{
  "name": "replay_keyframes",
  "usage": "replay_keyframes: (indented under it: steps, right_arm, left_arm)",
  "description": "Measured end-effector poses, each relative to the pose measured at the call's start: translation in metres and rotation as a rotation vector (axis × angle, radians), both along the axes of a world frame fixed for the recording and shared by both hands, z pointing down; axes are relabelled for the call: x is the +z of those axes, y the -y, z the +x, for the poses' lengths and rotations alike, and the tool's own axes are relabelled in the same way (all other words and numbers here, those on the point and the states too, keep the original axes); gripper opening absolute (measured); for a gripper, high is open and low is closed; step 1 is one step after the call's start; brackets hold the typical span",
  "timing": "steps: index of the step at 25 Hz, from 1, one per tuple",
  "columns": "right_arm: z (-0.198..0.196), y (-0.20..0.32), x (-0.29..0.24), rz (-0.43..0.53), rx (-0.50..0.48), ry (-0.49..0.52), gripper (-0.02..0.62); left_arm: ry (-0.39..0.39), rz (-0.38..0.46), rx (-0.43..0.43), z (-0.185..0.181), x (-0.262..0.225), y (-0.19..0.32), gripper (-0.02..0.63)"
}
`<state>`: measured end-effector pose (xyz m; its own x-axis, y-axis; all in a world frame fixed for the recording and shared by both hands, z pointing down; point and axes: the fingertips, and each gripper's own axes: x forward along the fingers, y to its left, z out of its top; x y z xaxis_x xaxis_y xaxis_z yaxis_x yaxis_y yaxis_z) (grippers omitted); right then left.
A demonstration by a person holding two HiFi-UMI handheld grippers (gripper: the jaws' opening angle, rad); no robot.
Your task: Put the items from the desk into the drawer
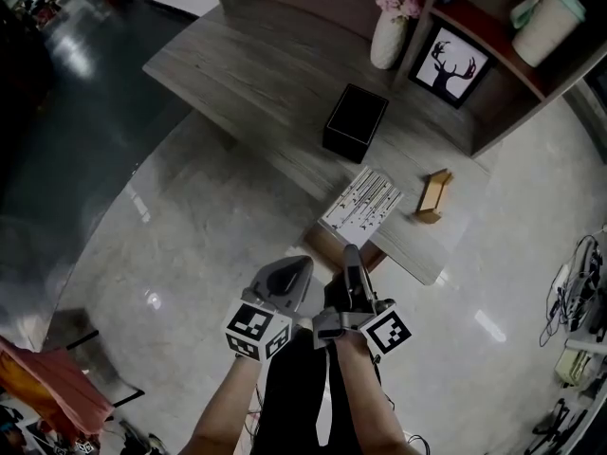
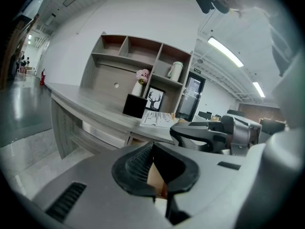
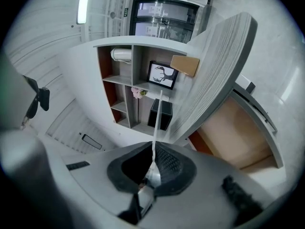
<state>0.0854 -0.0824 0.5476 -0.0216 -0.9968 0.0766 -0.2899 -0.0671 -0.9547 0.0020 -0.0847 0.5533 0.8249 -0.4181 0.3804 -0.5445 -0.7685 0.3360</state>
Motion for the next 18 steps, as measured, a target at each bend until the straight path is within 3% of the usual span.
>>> replay_keyframes:
  steps: [18]
  right_arm:
    - [-0.05,-0.036,0.001,-0.036,-0.057,-0.018,0.023]
  left_arm:
    - [-0.003,-0.011,-0.033,-0.043,-0.001,-0.025,0.011]
